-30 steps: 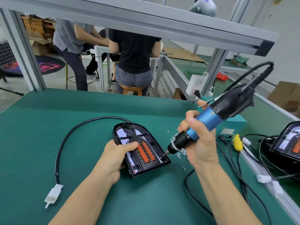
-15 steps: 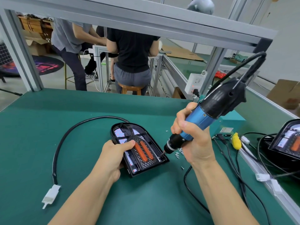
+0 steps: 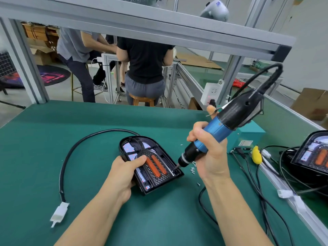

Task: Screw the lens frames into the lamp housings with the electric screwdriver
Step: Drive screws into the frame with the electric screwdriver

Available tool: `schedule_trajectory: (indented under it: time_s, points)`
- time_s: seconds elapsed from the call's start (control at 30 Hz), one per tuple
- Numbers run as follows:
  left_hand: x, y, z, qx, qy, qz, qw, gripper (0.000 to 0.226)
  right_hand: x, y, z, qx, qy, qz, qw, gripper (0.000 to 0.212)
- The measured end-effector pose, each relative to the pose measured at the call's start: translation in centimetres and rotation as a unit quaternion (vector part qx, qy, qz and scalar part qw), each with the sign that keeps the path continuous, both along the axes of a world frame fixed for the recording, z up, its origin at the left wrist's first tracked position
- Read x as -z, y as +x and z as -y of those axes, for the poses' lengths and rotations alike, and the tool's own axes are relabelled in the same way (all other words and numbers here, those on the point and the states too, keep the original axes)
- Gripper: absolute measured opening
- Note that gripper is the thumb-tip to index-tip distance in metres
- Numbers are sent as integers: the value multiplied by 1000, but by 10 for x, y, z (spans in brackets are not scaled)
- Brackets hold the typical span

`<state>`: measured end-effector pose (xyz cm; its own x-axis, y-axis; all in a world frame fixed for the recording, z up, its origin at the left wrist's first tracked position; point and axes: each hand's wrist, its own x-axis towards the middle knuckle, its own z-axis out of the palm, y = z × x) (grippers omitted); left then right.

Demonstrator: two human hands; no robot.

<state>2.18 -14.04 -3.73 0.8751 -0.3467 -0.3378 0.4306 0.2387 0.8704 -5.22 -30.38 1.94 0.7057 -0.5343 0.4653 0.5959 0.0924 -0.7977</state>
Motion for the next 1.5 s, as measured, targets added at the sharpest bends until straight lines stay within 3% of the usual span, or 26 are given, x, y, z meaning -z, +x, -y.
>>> schedule_trajectory:
  time_s: [0.2, 0.37, 0.47, 0.67, 0.87, 0.93, 1.0, 1.07, 1.1, 1.13, 1.2, 1.23, 1.27, 1.33, 1.4, 1.43, 1.5]
  points:
    - [-5, -2, 2, 14, 15, 47, 999, 27, -17, -9, 22, -66, -26, -53, 996, 37]
    - [-2, -3, 1, 2, 10, 41, 999, 20, -11, -11, 17, 1, 71, 1, 997, 18]
    - [-1, -4, 0, 2, 11, 29, 1000, 17, -8, -8, 14, 25, 78, 5, 997, 20]
    - [-2, -4, 0, -2, 5, -4, 1000, 12, -14, -6, 10, -13, 0, 2, 1000, 22]
    - [6, -14, -5, -32, -40, -36, 998, 11, -29, -13, 15, 22, 93, 54, 994, 20]
    - [6, -19, -7, -27, -13, -30, 999, 9, -39, -20, 21, 31, 126, 86, 988, 20]
    - [2, -22, -16, 18, 76, -15, 997, 15, -48, -28, 29, 39, 140, 103, 984, 17]
    - [-9, -20, -30, 93, 223, 25, 970, 37, -54, -37, 38, 57, 135, 99, 984, 14]
    - [-16, -18, -38, 130, 319, 61, 937, 53, -56, -41, 41, 66, 129, 94, 985, 14]
    - [-21, -17, -44, 156, 432, 112, 881, 66, -56, -46, 45, 76, 123, 90, 985, 13]
    - [-30, -13, -48, 113, 630, 250, 726, 72, -55, -56, 51, 91, 115, 86, 985, 13]
    - [-35, -13, -45, 55, 668, 324, 668, 66, -53, -61, 53, 96, 111, 86, 985, 13]
    - [-40, -16, -38, 2, 656, 395, 643, 55, -51, -65, 54, 101, 108, 87, 985, 14]
    - [-49, -26, -13, -13, 517, 520, 680, 34, -49, -72, 55, 110, 102, 90, 985, 14]
    - [-47, -34, 16, 81, 373, 572, 726, 25, -48, -78, 55, 119, 101, 92, 983, 12]
    - [-42, -35, 29, 133, 348, 574, 729, 26, -48, -80, 56, 122, 101, 93, 983, 12]
    - [-30, -31, 49, 168, 384, 578, 700, 28, -46, -87, 59, 124, 102, 93, 983, 11]
